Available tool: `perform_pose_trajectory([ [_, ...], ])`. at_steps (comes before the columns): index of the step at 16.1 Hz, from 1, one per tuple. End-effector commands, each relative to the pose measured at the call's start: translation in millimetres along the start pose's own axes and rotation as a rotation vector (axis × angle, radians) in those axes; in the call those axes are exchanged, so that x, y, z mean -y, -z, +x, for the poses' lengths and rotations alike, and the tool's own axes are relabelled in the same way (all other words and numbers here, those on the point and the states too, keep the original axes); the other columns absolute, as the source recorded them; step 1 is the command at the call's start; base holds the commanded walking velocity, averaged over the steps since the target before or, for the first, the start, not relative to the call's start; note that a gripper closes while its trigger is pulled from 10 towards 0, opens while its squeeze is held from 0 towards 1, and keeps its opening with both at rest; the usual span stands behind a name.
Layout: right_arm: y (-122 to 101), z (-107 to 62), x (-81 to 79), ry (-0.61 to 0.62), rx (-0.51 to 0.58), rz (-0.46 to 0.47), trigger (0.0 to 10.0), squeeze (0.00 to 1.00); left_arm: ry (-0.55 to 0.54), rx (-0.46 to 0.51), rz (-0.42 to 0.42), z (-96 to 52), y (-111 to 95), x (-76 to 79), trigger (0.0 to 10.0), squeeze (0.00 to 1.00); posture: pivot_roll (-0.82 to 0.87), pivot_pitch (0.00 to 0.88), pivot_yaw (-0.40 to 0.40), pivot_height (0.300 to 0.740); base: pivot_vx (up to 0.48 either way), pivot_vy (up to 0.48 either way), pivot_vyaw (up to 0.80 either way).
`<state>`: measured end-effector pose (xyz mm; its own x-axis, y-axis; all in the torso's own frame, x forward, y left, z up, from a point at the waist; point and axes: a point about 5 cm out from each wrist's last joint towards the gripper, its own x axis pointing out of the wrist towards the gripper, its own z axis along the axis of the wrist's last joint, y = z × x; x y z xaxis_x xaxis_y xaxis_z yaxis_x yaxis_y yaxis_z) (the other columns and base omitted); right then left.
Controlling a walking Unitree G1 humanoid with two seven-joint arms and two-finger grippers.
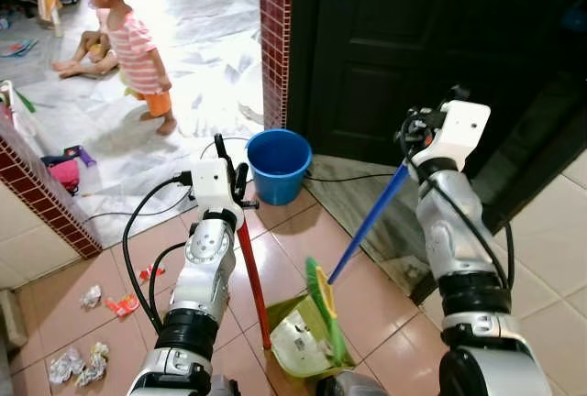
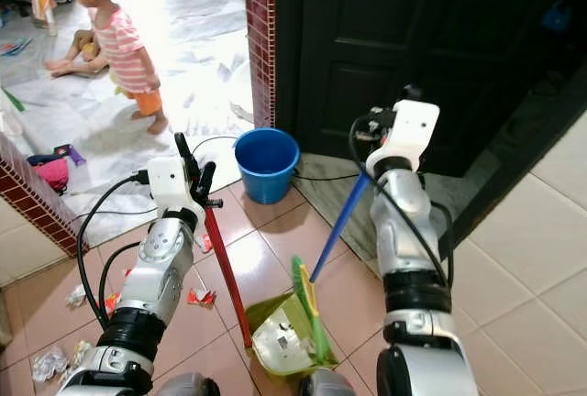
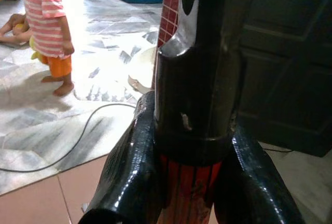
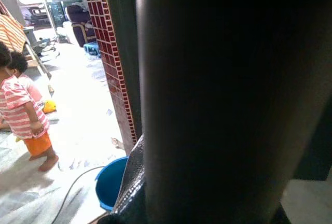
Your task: Sweep floor
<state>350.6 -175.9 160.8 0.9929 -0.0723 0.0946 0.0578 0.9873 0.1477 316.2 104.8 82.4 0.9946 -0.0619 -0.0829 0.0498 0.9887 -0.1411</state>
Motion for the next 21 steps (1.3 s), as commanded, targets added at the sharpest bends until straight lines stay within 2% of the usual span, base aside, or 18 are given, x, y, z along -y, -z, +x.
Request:
perform_pose_trajectory([
  [1,-14,7.0,-0.1,0.014,0.032,0.063,10.0,0.00,0.008,0.064,-0.015,6.5,-14,6.6,10.0,0.00,-0.07,0.000,-0.009,0.740,0.000,0.000,0.00],
  [5,-24,14.6,4.0,0.052,0.024,0.144,10.0,0.00,0.016,0.063,-0.018,7.7,-13,10.4,10.0,0.00,-0.07,0.000,-0.010,0.740,0.000,0.000,0.00],
  [10,-35,19.9,13.8,0.061,0.039,0.145,10.0,0.00,0.015,0.079,-0.014,9.0,-14,10.4,10.0,0.00,-0.08,0.000,-0.012,0.740,0.000,0.000,0.00],
  [12,-41,21.6,19.0,0.045,0.065,0.105,10.0,0.00,0.008,0.087,-0.013,9.6,-15,8.5,10.0,0.00,-0.08,0.000,-0.014,0.740,0.000,0.000,0.00],
  [16,-67,22.7,18.0,-0.056,0.229,-0.085,10.0,0.00,-0.015,0.095,-0.001,8.2,-15,-1.2,10.0,0.00,-0.07,0.000,-0.014,0.740,0.000,0.000,0.00],
  [19,-63,21.3,22.7,-0.070,0.238,-0.147,10.0,0.00,-0.030,0.109,0.011,7.6,-19,-8.7,10.0,0.00,-0.07,0.000,-0.016,0.740,0.000,0.000,0.00],
  [21,-53,17.8,26.6,-0.064,0.216,-0.169,10.0,0.00,-0.039,0.119,0.017,6.8,-21,-14.2,10.0,0.00,-0.06,0.000,-0.014,0.740,0.000,0.000,0.00],
])
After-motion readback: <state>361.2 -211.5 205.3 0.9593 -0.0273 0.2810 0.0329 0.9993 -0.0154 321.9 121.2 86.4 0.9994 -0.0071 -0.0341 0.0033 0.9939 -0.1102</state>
